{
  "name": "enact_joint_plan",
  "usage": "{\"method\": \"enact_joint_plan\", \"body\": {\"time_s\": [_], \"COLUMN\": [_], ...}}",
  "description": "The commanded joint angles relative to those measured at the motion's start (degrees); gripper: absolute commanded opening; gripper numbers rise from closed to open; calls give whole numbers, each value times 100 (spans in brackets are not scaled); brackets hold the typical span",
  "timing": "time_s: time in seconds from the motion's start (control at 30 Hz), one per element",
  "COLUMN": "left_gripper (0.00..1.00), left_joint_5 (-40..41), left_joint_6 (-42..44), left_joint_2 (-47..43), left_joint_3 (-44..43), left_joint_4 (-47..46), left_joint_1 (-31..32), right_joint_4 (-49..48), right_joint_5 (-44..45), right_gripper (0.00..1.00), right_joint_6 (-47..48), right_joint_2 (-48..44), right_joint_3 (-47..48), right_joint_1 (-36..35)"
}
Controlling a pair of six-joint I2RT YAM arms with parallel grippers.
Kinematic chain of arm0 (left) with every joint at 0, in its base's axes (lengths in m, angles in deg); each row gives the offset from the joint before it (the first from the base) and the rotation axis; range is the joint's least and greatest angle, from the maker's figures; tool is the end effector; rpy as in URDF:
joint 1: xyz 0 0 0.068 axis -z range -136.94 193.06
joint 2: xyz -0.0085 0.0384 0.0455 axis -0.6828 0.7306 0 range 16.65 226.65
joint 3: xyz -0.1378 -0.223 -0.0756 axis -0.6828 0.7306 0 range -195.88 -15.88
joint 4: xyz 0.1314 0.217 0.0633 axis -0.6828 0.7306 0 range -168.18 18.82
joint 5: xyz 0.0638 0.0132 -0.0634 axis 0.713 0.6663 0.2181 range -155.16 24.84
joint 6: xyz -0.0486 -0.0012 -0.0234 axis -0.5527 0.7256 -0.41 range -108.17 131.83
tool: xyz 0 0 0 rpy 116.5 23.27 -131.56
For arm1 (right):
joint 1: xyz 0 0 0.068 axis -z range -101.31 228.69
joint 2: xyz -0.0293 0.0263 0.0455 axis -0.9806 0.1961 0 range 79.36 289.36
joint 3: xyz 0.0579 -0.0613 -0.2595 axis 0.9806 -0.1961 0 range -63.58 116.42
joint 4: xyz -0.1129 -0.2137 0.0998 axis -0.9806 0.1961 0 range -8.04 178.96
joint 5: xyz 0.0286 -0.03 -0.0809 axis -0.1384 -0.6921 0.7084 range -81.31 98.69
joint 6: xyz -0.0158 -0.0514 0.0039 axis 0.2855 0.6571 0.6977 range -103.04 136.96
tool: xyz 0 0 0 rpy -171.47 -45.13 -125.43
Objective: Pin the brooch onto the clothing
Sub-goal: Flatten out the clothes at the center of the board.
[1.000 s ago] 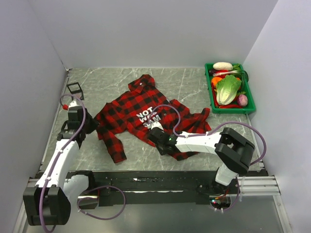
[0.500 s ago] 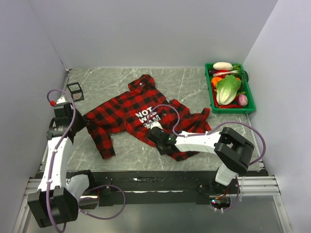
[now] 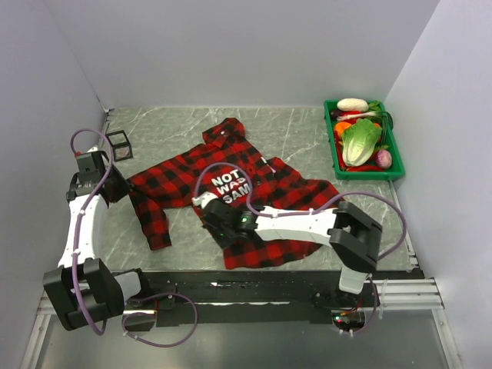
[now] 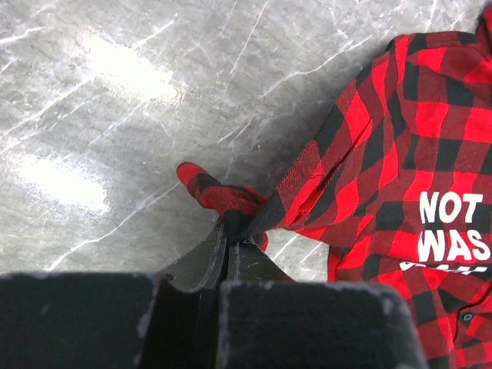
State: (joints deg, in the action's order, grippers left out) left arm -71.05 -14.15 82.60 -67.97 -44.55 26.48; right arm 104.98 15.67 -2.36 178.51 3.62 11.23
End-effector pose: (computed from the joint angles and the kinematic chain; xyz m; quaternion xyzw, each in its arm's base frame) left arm 0.2297 0.0646 0.2735 -0.3205 0.8740 -0.0773 0.3570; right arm 0.1437 0.3349 0.2059 -0.3715 0.8766 0.1641 0.2582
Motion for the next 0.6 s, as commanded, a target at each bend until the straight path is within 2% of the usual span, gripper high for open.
{"method": "enact_joint_plan", "body": {"time_s": [0.0,0.23,0.37,0.43,0.47,0.5,0.57], "left_gripper": [3,5,6,19,30,49,76], "left_joint_5": [-53,509,869,1027,1072,1099,1204], "left_joint_6": [102,128,128,119,119,128,128], "left_joint_2": [-30,-100,-197,-320,-337,-381,-408], "left_joint_3": [-125,24,138,156,173,182,191], "left_joint_4": [-155,-190,-172,-190,-190,-199,-181], "left_joint_1": [-74,-82,-82,-74,-82,-74,-74], "right_joint_4": [-237,-290,-176,-132,-123,-114,-114], "right_joint_5": [-407,-654,-567,-470,-278,-137,109], "right_gripper": [0,0,0,11,24,44,55], "right_joint_6": [147,322,358,367,367,384,410], "right_joint_2": [411,930,887,686,606,501,142], "right_joint_3": [750,1795,1972,1903,1867,1806,1560], "right_joint_1": [-188,-320,-329,-320,-303,-303,-268]}}
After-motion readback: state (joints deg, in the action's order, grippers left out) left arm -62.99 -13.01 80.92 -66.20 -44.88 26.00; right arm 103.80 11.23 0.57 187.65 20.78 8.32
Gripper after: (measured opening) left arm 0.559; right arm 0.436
